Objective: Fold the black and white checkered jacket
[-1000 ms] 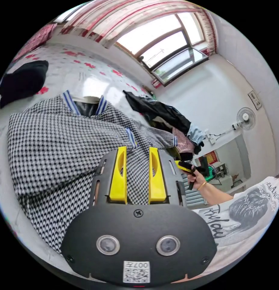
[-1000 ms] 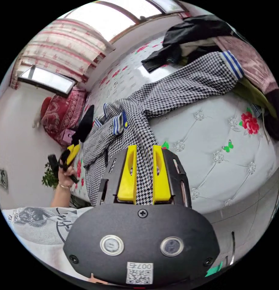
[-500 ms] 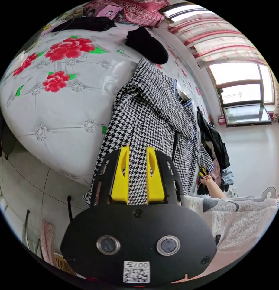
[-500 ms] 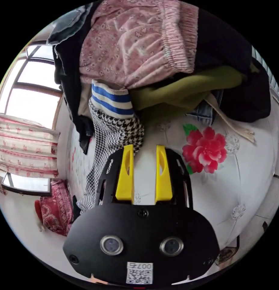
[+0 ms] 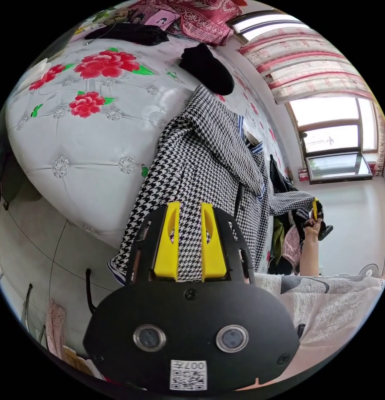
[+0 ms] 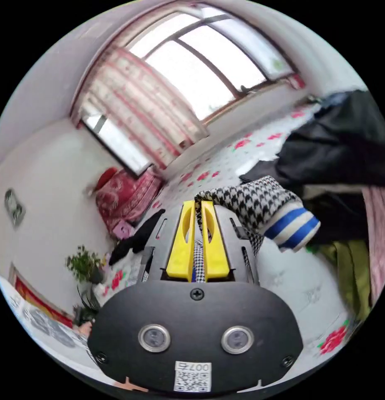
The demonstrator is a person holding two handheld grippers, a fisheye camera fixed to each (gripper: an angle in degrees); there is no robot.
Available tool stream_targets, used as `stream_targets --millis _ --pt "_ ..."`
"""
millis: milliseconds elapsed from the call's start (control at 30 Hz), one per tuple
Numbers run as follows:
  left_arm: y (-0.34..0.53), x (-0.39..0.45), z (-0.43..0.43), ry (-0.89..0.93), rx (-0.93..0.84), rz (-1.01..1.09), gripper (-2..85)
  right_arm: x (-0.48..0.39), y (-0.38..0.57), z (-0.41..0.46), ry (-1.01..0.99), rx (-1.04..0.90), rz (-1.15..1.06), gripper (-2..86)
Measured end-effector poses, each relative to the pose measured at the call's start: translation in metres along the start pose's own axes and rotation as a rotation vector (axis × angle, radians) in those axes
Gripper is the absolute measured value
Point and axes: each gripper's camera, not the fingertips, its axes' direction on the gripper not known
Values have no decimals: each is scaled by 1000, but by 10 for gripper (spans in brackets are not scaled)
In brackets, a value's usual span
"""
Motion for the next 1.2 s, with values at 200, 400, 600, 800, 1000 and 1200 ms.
stream_targets --millis 200,400,600,800,1000,1200 --pt "5 -23 -25 27 78 -28 72 -257 124 126 -226 -334 -604 35" --pt "19 -53 -42 35 76 -13 82 -310 290 225 -223 -843 -613 66" --pt "39 -78 -56 -6 4 85 112 -243 303 171 -42 -810 -413 84" --pt "66 -100 -55 -141 -179 305 142 -133 330 71 239 -781 -57 105" --pt "64 -102 -15 -192 -384 399 152 -109 401 63 190 -940 81 110" --pt "48 -118 -36 2 -501 394 79 -127 417 93 204 -1078 -66 66"
